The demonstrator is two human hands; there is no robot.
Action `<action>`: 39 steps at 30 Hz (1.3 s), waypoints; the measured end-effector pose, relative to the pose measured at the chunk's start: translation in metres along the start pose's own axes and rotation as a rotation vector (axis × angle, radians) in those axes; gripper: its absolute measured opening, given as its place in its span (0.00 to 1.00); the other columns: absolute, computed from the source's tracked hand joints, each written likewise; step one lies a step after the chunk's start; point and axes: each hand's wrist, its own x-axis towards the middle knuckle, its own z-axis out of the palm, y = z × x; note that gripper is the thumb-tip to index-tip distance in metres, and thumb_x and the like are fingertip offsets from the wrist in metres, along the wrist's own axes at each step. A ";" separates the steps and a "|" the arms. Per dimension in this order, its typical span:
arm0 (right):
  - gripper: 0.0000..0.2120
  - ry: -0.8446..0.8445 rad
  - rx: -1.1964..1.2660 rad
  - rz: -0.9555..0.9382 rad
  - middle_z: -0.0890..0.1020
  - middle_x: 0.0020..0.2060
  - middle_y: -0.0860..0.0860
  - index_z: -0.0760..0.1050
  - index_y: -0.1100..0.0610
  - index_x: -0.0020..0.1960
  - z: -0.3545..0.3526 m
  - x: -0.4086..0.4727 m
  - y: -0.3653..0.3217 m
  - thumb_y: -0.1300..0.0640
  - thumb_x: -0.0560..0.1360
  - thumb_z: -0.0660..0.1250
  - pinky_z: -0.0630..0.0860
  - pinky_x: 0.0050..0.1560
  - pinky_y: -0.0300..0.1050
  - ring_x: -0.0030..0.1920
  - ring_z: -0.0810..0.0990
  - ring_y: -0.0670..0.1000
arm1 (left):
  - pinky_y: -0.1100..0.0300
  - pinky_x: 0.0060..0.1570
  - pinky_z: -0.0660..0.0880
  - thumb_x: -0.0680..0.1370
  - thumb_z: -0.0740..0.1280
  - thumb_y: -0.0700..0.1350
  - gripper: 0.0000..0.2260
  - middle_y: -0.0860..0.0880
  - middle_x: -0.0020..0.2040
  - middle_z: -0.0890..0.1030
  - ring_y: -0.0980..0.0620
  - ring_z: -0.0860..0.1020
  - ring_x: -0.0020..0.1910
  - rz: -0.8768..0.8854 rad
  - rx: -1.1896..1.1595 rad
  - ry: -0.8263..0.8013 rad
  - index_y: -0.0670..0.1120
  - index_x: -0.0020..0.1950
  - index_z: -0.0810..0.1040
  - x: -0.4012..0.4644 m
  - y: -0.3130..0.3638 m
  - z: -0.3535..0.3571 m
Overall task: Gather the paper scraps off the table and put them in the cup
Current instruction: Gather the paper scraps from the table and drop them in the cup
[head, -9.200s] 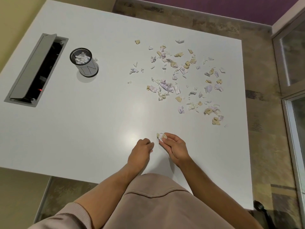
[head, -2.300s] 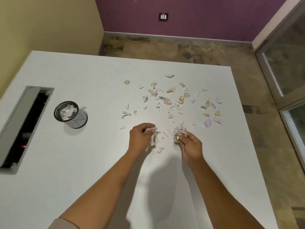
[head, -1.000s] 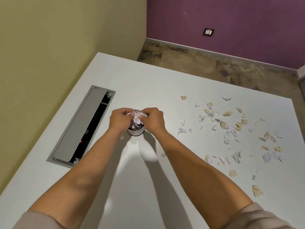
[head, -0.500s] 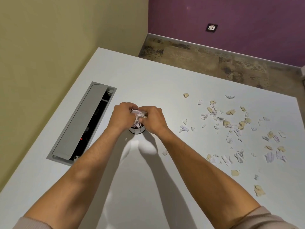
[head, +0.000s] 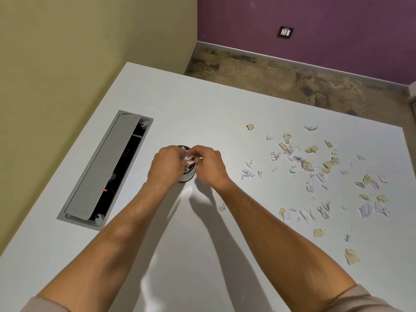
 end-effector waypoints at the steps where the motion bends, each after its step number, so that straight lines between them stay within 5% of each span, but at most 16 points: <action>1: 0.19 0.006 0.027 0.009 0.84 0.48 0.51 0.80 0.57 0.53 -0.001 -0.001 0.002 0.73 0.73 0.57 0.69 0.40 0.22 0.49 0.80 0.49 | 0.53 0.43 0.75 0.76 0.68 0.42 0.04 0.45 0.45 0.83 0.41 0.79 0.46 -0.004 0.034 -0.021 0.46 0.47 0.83 0.001 0.000 0.003; 5: 0.16 0.039 0.102 0.015 0.81 0.41 0.46 0.78 0.58 0.52 -0.002 -0.003 0.005 0.73 0.74 0.58 0.70 0.41 0.24 0.45 0.78 0.46 | 0.57 0.39 0.69 0.76 0.63 0.37 0.09 0.43 0.47 0.81 0.42 0.76 0.42 -0.026 0.196 -0.118 0.45 0.48 0.82 0.005 0.002 0.014; 10: 0.13 0.050 0.025 0.003 0.85 0.49 0.51 0.81 0.59 0.55 -0.003 -0.003 0.014 0.69 0.75 0.63 0.65 0.42 0.20 0.44 0.78 0.46 | 0.55 0.44 0.72 0.77 0.61 0.38 0.09 0.43 0.50 0.80 0.41 0.78 0.48 -0.015 0.285 -0.218 0.45 0.52 0.81 0.022 0.006 0.022; 15: 0.12 0.036 -0.035 0.047 0.83 0.54 0.56 0.81 0.59 0.59 -0.001 -0.001 0.022 0.62 0.76 0.68 0.68 0.48 0.35 0.46 0.78 0.49 | 0.56 0.42 0.72 0.76 0.63 0.36 0.10 0.43 0.51 0.81 0.42 0.79 0.48 -0.010 0.313 -0.299 0.44 0.52 0.81 0.040 0.007 0.025; 19: 0.12 -0.059 -0.065 0.106 0.83 0.49 0.60 0.79 0.59 0.59 0.005 0.004 0.019 0.59 0.77 0.68 0.71 0.52 0.39 0.45 0.78 0.52 | 0.58 0.40 0.71 0.74 0.63 0.35 0.11 0.45 0.46 0.79 0.45 0.74 0.39 0.017 0.348 -0.344 0.47 0.48 0.82 0.047 0.011 0.026; 22: 0.08 -0.031 0.013 0.120 0.82 0.38 0.53 0.80 0.57 0.52 0.006 0.005 0.013 0.64 0.75 0.66 0.75 0.40 0.33 0.37 0.84 0.49 | 0.58 0.39 0.71 0.74 0.63 0.37 0.07 0.44 0.45 0.79 0.45 0.73 0.38 0.007 0.354 -0.345 0.48 0.40 0.74 0.049 0.009 0.027; 25: 0.16 -0.024 0.119 0.168 0.80 0.35 0.49 0.81 0.55 0.58 0.005 0.002 0.011 0.67 0.74 0.65 0.67 0.28 0.23 0.29 0.82 0.40 | 0.58 0.38 0.71 0.74 0.64 0.38 0.04 0.44 0.45 0.80 0.45 0.74 0.38 -0.009 0.319 -0.354 0.46 0.41 0.75 0.048 0.005 0.026; 31: 0.18 -0.014 0.117 0.208 0.84 0.36 0.59 0.81 0.52 0.58 0.007 0.003 0.011 0.65 0.73 0.64 0.78 0.41 0.41 0.44 0.83 0.55 | 0.56 0.50 0.77 0.75 0.67 0.38 0.09 0.44 0.52 0.83 0.45 0.80 0.52 -0.025 0.125 -0.429 0.44 0.53 0.83 0.058 0.004 -0.005; 36: 0.19 -0.005 0.182 0.241 0.85 0.36 0.56 0.79 0.52 0.62 0.005 0.002 0.011 0.66 0.74 0.65 0.71 0.28 0.25 0.38 0.85 0.51 | 0.70 0.30 0.74 0.73 0.71 0.36 0.07 0.53 0.37 0.83 0.52 0.83 0.38 -0.017 -0.021 -0.439 0.47 0.46 0.84 0.055 0.004 -0.038; 39: 0.20 0.006 0.211 0.261 0.85 0.37 0.56 0.79 0.53 0.63 0.005 0.002 0.009 0.67 0.74 0.65 0.71 0.28 0.25 0.38 0.85 0.50 | 0.65 0.36 0.77 0.72 0.70 0.35 0.06 0.51 0.38 0.84 0.51 0.84 0.40 0.006 0.065 -0.467 0.46 0.41 0.83 0.052 0.006 -0.039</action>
